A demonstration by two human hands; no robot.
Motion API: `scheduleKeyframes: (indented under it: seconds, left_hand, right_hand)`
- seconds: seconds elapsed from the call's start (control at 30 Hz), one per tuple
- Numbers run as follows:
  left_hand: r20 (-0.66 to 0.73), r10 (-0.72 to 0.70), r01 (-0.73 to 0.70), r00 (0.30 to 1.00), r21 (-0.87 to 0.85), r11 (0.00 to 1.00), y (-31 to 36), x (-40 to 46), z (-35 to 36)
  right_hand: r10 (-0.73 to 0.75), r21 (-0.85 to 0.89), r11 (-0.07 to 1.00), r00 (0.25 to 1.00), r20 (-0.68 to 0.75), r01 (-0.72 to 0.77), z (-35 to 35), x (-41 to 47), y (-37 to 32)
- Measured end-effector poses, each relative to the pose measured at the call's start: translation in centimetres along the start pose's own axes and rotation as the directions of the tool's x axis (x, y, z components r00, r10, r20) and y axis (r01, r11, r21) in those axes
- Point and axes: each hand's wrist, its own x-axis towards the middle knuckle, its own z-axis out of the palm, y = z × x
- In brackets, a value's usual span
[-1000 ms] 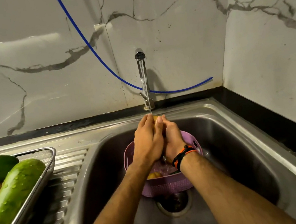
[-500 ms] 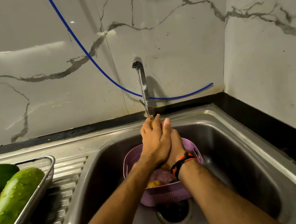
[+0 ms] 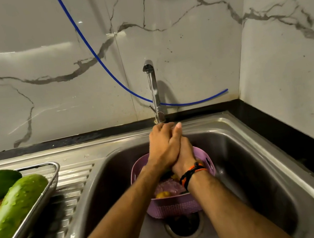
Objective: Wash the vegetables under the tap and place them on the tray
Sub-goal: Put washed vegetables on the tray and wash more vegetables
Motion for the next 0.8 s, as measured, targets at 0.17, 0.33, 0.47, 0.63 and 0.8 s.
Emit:
scheduleKeyframes:
  seconds: [0.17, 0.33, 0.47, 0.63, 0.8]
  left_hand:
    - [-0.004, -0.222, 0.222, 0.975, 0.012, 0.975, 1.2, 3.3, -1.3]
    - [-0.006, -0.035, 0.034, 0.999, -0.09, 0.995, -0.1, -1.4, 1.4]
    - [-0.075, -0.041, 0.039, 0.996, -0.026, 0.999, 0.2, 0.2, 0.3]
    - [-0.05, -0.246, 0.248, 0.968, 0.026, 0.968, 0.5, 3.2, -0.6]
    - [0.013, -0.077, 0.078, 0.997, -0.062, 0.995, 0.7, -1.4, 1.6]
  right_hand:
    - [0.046, 0.171, 0.984, 0.998, 0.036, -0.052, 0.8, 0.0, 0.1]
    - [0.05, 0.174, 0.983, 0.998, 0.036, -0.055, -1.0, 0.1, 0.0]
    - [0.048, 0.158, 0.986, 0.996, 0.076, -0.059, -0.5, -0.3, -0.1]
    - [0.046, 0.164, 0.985, 0.999, 0.014, -0.048, 0.1, -0.2, 0.4]
    - [0.108, 0.219, 0.967, 0.989, 0.097, -0.127, -1.3, -1.0, -0.7]
